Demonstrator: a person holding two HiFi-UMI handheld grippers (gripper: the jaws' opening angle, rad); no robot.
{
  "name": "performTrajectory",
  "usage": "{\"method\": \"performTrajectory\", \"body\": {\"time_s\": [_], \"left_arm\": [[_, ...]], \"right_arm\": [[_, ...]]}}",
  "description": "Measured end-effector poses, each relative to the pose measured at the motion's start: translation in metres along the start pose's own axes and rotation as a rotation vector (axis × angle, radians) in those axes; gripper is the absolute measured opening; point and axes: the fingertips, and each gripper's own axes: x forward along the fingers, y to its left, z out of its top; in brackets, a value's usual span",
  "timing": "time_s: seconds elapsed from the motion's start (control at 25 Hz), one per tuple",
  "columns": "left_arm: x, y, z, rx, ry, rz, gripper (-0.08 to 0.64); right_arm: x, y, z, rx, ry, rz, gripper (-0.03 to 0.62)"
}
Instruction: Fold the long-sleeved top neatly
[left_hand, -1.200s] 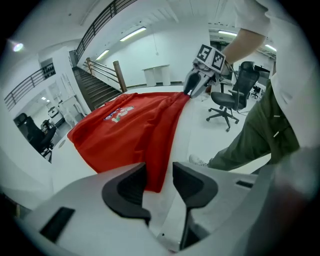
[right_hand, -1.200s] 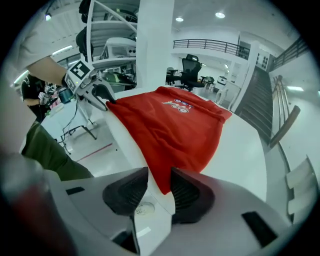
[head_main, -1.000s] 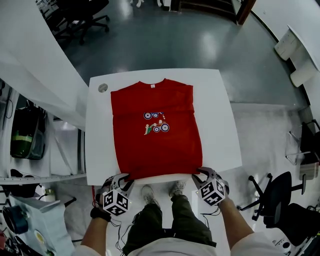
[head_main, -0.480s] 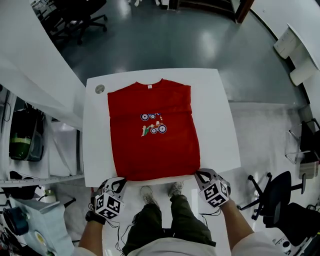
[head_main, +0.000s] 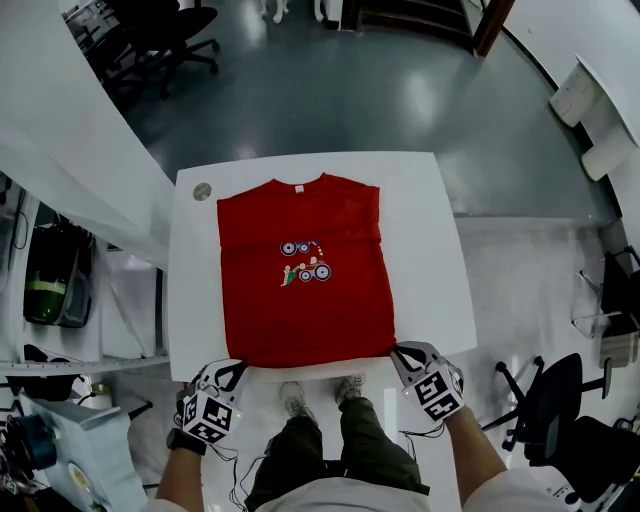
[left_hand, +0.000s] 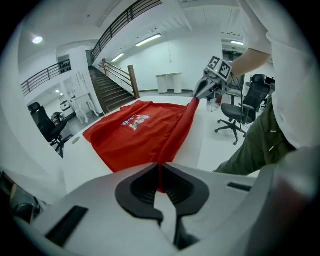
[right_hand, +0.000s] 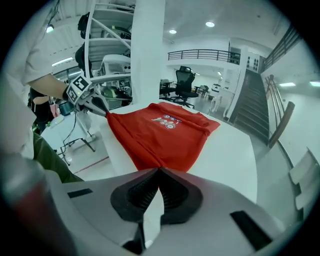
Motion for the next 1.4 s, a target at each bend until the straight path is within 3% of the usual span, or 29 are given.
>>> {"method": "performTrajectory", "body": {"time_s": [0.4,0.84,1.4], "left_arm": [[-0.006,0.049,0.043,-0.054,-0.035,0.106,0.023],[-0.001,0.093,0.073,-0.108,-0.017,0.198,0.023],[0.016,0.158,0.103,-0.089,-0.058,0.141,0.023]], "right_arm": [[-0.004,-0.043,0.054,0.033,-0.126,0.046,0.017],[0.011,-0.096,0.106,-0.002,-0.204,0.123,0.017],[0.037,-0.142,0.154,0.09,-0.213,0.095,0.017]]}}
